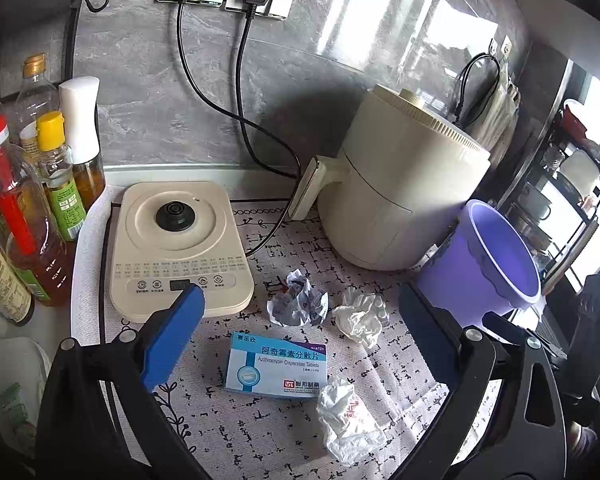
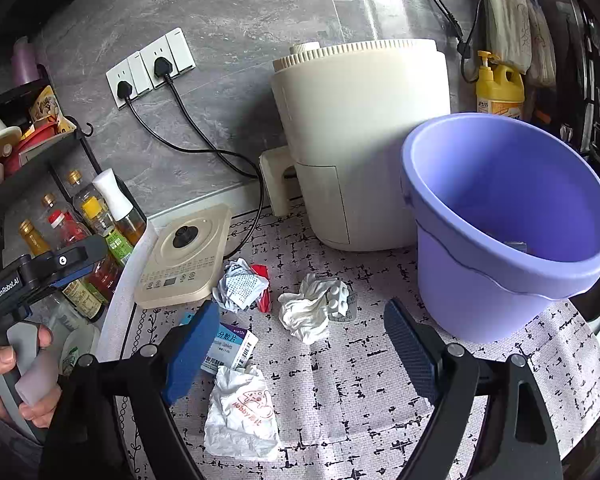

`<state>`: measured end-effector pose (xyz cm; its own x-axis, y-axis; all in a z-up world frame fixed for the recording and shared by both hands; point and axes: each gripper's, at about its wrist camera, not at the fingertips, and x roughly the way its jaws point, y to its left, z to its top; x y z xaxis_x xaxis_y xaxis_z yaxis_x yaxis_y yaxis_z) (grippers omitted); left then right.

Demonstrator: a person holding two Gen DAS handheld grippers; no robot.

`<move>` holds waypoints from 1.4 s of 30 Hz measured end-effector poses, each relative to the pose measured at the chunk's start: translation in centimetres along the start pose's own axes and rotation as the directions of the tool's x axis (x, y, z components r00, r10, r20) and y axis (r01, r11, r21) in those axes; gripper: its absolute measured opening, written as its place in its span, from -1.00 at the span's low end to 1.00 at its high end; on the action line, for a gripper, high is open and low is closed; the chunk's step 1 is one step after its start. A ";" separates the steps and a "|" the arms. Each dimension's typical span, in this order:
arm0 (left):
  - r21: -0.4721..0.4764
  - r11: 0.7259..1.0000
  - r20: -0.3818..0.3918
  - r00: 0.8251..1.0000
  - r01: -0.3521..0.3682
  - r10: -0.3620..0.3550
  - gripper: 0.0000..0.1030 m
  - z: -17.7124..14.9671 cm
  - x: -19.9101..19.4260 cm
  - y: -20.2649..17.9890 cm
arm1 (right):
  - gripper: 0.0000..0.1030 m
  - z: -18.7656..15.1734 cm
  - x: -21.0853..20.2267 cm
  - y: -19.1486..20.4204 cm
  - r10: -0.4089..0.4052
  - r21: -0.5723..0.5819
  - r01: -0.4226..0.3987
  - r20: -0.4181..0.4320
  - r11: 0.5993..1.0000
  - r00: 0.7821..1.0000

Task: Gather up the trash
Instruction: 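Move both tools back over the crumpled paper and tissue on the cloth, then grasp the crumpled printed paper with the left gripper while the right gripper grasps the white tissue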

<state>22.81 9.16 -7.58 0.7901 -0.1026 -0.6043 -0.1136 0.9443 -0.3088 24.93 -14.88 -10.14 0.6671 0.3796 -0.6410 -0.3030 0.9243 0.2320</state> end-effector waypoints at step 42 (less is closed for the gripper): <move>0.005 0.996 -0.274 0.958 0.093 -0.088 -0.34 -2.5 14.5 1.0 | 0.08 -1.8 13.4 1.8 -0.024 -0.109 -0.003 -0.240 0.994 0.971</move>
<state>32.59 7.84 -18.50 0.6014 -0.2669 -0.7531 -0.0373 0.9322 -0.3601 32.12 -8.17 -19.66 0.4916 0.3371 -0.8029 -0.3771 0.9135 0.1526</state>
